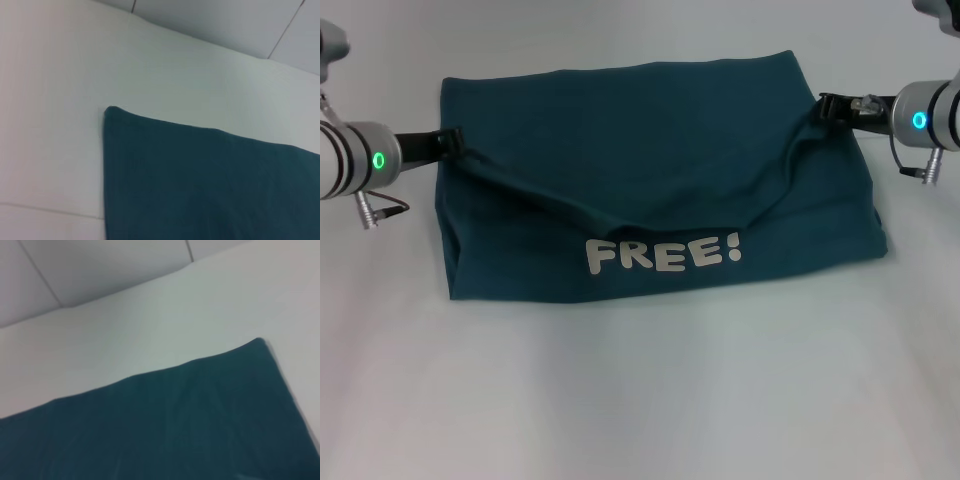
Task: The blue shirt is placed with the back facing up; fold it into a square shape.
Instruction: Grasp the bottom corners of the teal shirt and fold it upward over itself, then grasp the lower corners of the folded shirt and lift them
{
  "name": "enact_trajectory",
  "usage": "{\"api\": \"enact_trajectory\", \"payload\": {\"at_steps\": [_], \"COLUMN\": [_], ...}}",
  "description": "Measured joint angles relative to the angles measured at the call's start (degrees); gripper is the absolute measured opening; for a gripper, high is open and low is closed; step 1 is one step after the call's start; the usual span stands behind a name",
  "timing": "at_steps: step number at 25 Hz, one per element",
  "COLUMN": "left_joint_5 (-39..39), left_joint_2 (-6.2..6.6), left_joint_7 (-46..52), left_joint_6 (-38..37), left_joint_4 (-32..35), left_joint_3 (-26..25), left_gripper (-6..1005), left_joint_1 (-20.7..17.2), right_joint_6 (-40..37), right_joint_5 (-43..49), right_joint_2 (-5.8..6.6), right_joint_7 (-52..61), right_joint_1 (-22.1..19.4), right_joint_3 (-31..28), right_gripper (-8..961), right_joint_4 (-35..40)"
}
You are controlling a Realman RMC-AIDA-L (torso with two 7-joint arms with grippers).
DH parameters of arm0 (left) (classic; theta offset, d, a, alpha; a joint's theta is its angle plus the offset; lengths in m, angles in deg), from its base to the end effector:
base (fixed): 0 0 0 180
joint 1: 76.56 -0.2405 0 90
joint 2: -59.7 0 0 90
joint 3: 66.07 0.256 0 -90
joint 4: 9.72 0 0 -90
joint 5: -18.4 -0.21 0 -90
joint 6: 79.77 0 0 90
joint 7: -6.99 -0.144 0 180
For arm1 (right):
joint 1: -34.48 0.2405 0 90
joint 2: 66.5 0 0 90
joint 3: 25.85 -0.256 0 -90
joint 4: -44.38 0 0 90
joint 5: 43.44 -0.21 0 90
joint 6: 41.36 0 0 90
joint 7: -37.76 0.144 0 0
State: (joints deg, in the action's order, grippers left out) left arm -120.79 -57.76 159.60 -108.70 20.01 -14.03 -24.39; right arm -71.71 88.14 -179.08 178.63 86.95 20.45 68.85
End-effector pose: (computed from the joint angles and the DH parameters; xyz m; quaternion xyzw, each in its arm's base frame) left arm -0.2258 0.4919 0.0100 -0.7095 -0.5410 -0.1566 0.4237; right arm 0.2484 0.4973 0.0417 -0.7051 0.5384 0.1672 0.4302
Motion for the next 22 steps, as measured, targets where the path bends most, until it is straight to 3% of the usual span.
{"api": "enact_trajectory", "payload": {"at_steps": [3, 9, 15, 18, 19, 22], "left_joint_5": [0.04, 0.06, 0.17, 0.65, 2.92, 8.15], "left_joint_2": [0.12, -0.25, -0.57, -0.76, -1.15, -1.27], "left_joint_7": [0.21, 0.29, 0.53, 1.10, 1.60, 1.37], "left_joint_6": [-0.19, -0.83, -3.69, -5.64, -9.42, -14.78], "left_joint_4": [-0.02, 0.93, 3.15, 5.60, 9.96, 14.67], "left_joint_3": [-0.64, -3.46, -3.83, -3.88, -3.89, -3.89], "left_gripper": [85, 181, 412, 590, 649, 755], "left_joint_1": [-0.17, -1.27, -2.59, -4.07, -7.01, -11.36], "right_joint_6": [-1.12, -3.77, -8.57, -14.71, -17.53, -25.58], "right_joint_5": [0.05, 0.08, -0.10, -1.20, -1.84, -5.32], "right_joint_2": [1.14, 3.99, 5.65, 5.75, 5.52, 4.29], "right_joint_7": [0.37, 0.47, 1.83, 2.24, 2.03, 0.02], "right_joint_1": [0.08, -0.60, -2.18, -4.35, -5.43, -9.82], "right_joint_3": [0.43, 0.46, -0.21, -1.80, -2.63, -4.80], "right_gripper": [66, 310, 497, 576, 600, 673], "right_joint_4": [-0.42, -1.30, -0.58, 2.02, 3.50, 8.13]}}
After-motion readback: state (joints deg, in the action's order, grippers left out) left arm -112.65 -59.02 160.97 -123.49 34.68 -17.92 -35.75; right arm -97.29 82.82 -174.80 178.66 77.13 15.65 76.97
